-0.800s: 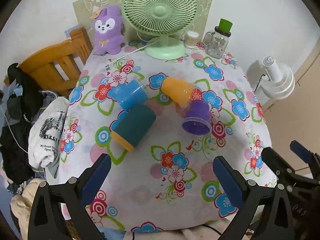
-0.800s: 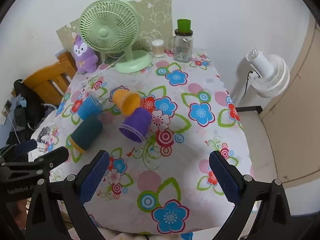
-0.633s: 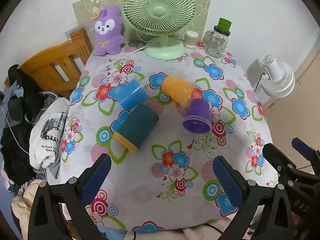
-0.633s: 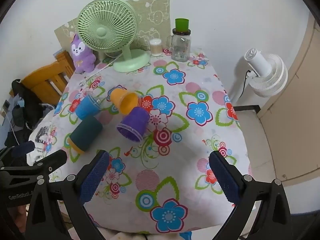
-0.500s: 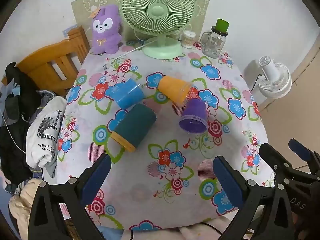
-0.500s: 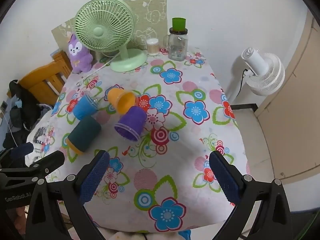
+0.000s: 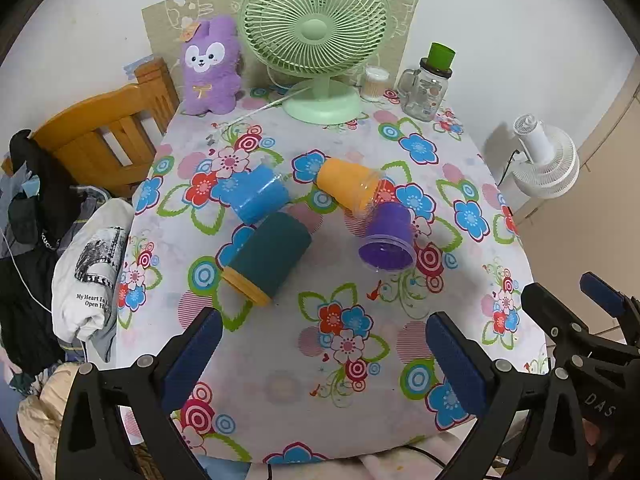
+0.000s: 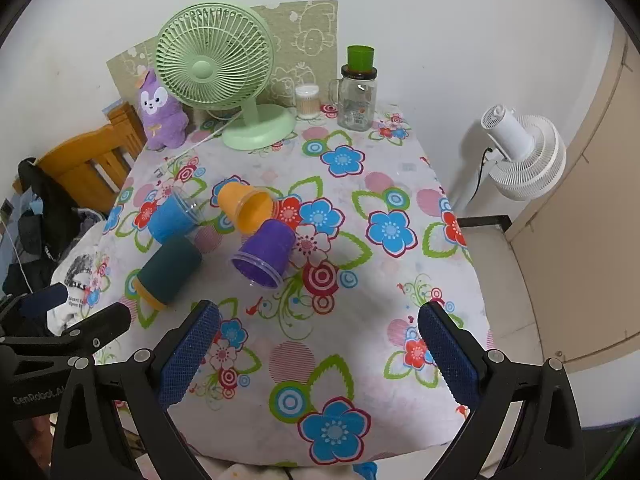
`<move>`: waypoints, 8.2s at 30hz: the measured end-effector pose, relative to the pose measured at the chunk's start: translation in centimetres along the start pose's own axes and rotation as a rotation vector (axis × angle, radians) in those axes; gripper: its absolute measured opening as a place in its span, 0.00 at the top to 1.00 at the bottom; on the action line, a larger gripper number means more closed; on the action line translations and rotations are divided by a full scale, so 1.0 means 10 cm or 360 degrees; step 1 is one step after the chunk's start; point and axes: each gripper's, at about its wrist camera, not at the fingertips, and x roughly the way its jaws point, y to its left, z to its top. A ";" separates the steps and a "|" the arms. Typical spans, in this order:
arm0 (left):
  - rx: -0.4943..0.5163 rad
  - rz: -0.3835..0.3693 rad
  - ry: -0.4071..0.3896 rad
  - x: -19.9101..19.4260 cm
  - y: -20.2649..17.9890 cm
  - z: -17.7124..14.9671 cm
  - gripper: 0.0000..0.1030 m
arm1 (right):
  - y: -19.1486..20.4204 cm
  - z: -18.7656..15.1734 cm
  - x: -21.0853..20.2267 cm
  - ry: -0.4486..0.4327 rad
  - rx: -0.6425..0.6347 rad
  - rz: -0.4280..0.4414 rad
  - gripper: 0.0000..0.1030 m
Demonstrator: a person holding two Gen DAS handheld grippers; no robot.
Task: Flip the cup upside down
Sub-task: 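Move the left tool toward the purple cup lying on its side, then close the left tool around the purple cup, then lift the purple cup with the left tool, set it down, open, then bring the right tool to the purple cup and close around it, then lift the purple cup with the right tool and turn it rim-down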
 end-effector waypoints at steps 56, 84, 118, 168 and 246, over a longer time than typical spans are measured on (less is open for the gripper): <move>0.0055 0.0052 0.0177 0.76 -0.27 0.58 0.01 | -0.15 0.71 0.76 0.0167 -0.0094 0.0026 0.02; 0.0133 0.0039 0.0444 2.04 -0.70 0.78 0.03 | -0.46 0.79 1.96 0.0447 -0.0073 0.0011 0.02; -0.0250 0.0122 0.0415 1.75 -0.73 0.07 0.27 | -0.25 0.47 1.77 0.0537 -0.0285 0.0124 0.02; -0.0033 0.0039 0.0312 0.97 -0.11 -0.16 0.06 | 0.27 0.16 1.22 0.0530 -0.0089 0.0250 0.02; 0.0320 -0.0230 0.0683 1.37 0.43 -0.02 0.04 | 0.98 0.41 1.62 0.0603 0.0034 0.0232 0.44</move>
